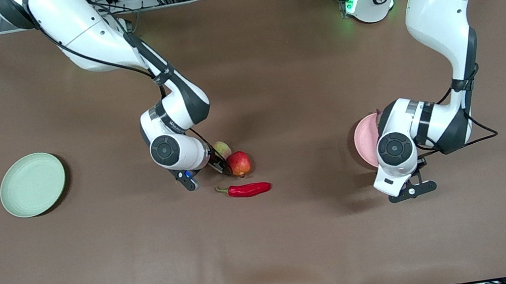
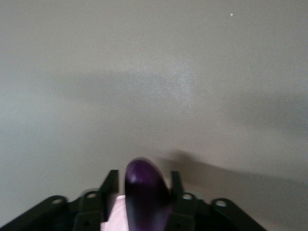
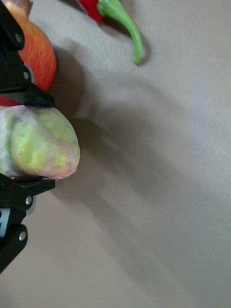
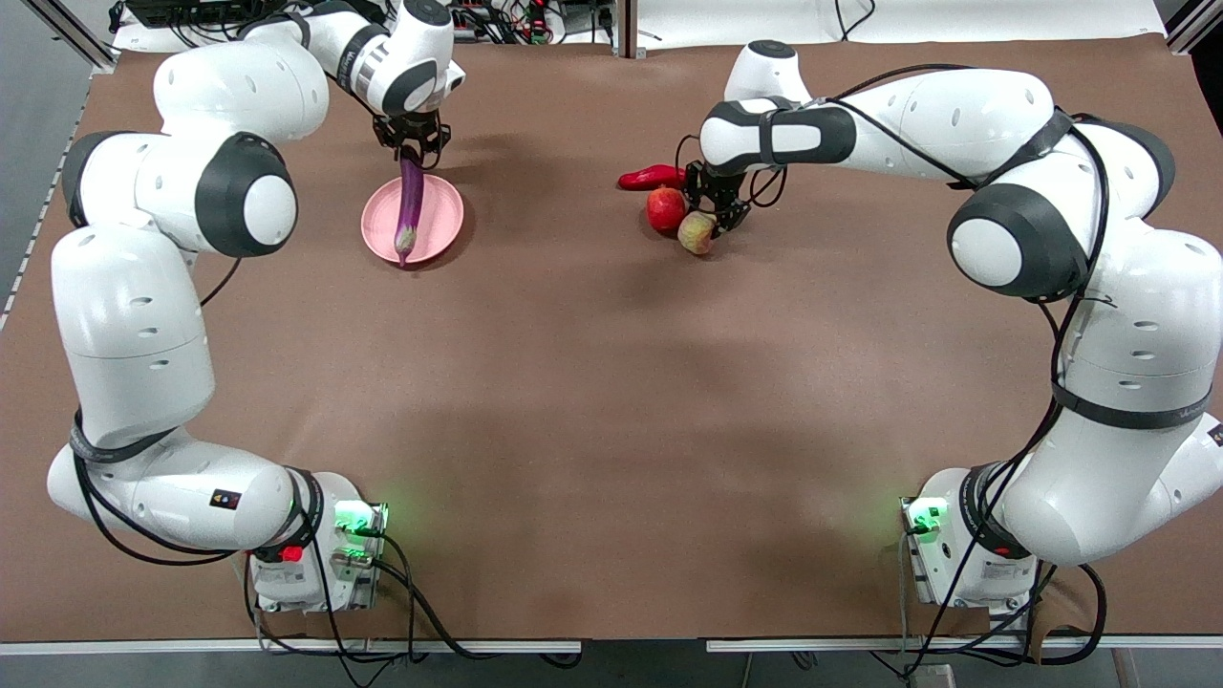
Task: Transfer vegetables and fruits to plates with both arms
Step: 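Lower the eggplant onto the pink plate while the right gripper grasps the apple, then carry the apple to the green plate while the left gripper releases the eggplant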
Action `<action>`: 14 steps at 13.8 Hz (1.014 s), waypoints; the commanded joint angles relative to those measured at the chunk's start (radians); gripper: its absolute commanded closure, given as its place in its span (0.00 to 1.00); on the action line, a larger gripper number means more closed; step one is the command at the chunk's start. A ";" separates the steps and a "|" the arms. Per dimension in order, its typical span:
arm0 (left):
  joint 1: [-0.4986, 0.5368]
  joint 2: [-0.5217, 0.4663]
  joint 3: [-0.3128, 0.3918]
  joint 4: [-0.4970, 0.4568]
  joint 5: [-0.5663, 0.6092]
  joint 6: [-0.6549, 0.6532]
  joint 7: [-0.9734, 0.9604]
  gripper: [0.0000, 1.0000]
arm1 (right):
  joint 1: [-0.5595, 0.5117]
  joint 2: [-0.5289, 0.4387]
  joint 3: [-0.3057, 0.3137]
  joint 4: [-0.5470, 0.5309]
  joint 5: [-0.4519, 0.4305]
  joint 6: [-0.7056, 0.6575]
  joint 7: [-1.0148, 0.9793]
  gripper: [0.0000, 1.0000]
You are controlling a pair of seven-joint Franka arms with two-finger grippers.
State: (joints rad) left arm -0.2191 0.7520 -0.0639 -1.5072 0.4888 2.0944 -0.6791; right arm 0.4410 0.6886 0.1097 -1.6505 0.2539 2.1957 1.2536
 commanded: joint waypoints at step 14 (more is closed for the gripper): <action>-0.141 -0.043 -0.036 0.100 -0.184 -0.014 -0.382 0.00 | -0.568 -0.173 -0.102 -0.044 -0.284 -0.605 -1.162 1.00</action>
State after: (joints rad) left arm -0.3140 0.7135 -0.1047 -1.4310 0.3291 2.0966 -0.9387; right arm -0.0822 0.5434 0.0378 -1.6532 0.0129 1.5931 0.2334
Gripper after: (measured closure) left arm 0.000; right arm 0.344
